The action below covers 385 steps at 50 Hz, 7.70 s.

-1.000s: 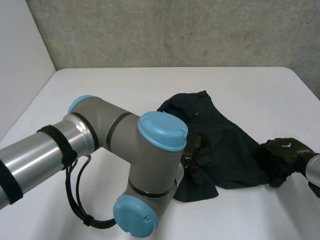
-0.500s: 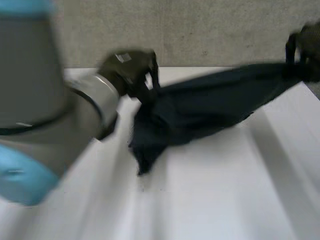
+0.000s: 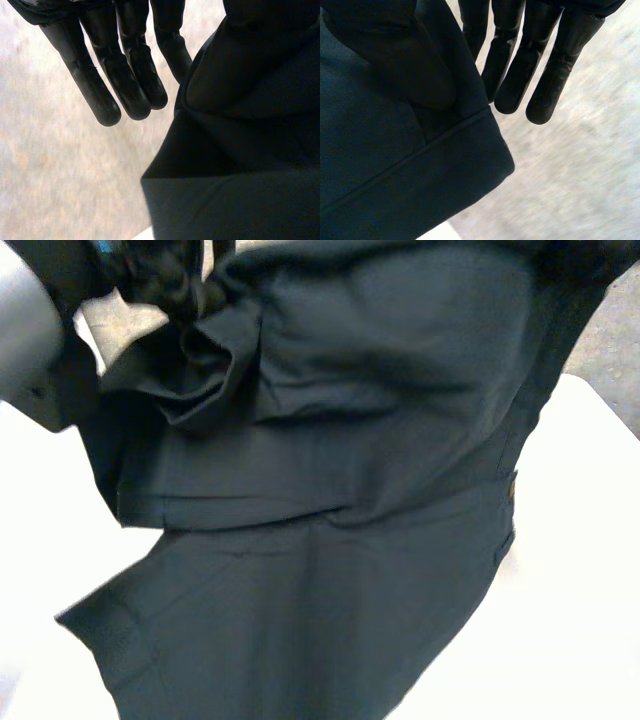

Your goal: Fold the shorts.

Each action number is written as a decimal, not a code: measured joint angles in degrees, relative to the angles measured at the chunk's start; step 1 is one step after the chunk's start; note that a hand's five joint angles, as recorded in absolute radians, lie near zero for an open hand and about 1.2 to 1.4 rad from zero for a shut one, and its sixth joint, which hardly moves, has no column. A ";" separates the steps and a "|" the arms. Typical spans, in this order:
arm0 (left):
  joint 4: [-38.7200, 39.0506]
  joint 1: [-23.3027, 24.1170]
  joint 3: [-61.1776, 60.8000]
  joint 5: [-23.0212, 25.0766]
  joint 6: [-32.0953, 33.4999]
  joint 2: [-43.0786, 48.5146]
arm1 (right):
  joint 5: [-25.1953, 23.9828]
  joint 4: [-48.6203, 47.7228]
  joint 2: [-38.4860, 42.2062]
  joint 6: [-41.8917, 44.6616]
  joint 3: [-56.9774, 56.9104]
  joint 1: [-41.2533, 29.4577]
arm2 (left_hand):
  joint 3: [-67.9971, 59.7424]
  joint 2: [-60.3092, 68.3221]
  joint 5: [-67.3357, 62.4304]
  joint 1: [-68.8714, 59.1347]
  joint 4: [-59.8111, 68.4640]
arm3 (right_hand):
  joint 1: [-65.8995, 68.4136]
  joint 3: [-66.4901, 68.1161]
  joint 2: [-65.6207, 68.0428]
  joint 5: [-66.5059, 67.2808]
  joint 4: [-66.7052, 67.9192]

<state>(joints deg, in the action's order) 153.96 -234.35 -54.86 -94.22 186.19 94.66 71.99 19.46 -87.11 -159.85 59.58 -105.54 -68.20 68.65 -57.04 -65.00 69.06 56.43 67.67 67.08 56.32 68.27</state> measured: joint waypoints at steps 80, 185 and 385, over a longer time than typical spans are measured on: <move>30.83 -7.45 -54.28 2.72 8.90 13.41 | -5.35 -28.03 11.31 5.51 57.03 2.21 | 44.96 -45.42 43.63 41.41 -45.77 | -30.93 -37.98 -37.35 -36.61 -38.53; 40.73 -7.36 -4.10 -3.67 15.35 18.57 | 12.57 -31.60 19.01 6.13 5.95 -3.73 | -0.14 -0.03 1.01 0.38 0.00 | -1.43 0.12 0.62 0.02 0.04; 22.49 6.25 13.93 2.15 -0.50 49.18 | -3.98 -13.66 32.45 -14.65 5.69 1.65 | 55.91 -57.03 54.30 53.65 -57.28 | -44.89 -55.51 -54.63 -52.69 -54.88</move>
<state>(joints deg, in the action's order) 176.45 -228.10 -40.92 -92.07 185.70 143.84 68.01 5.80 -54.66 -174.50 65.27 -103.89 -12.29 11.62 -2.74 -11.35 11.79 11.54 12.17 12.45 3.63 13.39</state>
